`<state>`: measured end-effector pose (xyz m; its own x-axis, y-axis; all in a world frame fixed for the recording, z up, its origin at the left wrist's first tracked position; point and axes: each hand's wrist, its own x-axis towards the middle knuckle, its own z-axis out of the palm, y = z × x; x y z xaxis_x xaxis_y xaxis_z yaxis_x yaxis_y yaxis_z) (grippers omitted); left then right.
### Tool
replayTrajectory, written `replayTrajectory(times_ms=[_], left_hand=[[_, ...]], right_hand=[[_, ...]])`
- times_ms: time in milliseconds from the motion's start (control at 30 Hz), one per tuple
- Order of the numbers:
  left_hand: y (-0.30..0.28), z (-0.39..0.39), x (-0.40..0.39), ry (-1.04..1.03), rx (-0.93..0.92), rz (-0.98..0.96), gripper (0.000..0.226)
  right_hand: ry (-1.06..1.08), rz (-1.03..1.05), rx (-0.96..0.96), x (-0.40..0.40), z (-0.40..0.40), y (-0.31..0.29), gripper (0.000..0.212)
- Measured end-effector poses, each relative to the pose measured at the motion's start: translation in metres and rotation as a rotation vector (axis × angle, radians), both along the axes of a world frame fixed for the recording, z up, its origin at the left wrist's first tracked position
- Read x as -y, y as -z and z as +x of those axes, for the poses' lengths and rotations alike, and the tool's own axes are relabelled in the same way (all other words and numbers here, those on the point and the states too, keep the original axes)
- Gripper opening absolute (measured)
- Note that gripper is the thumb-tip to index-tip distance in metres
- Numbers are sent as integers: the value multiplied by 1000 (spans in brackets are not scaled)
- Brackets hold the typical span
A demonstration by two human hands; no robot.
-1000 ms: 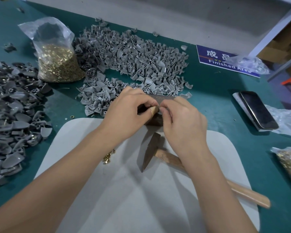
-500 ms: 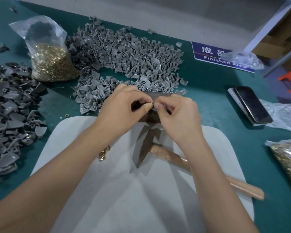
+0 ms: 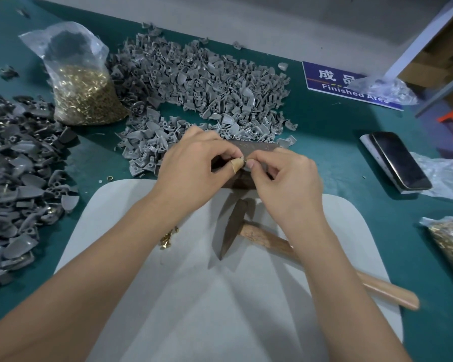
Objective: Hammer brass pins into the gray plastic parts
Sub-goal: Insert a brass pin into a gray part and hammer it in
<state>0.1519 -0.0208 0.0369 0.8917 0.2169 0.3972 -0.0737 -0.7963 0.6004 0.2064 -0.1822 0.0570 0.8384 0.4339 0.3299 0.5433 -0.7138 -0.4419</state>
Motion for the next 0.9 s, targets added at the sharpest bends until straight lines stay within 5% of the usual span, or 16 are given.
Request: replayTrajectory(times_ms=[467, 900], left_hand=[[4, 4, -2, 57, 24, -40, 9], [6, 5, -7, 121, 18, -52, 10]], right_hand=[[-24, -267, 65, -8, 5, -20, 18], [-27, -107, -58, 0, 13, -10, 11]])
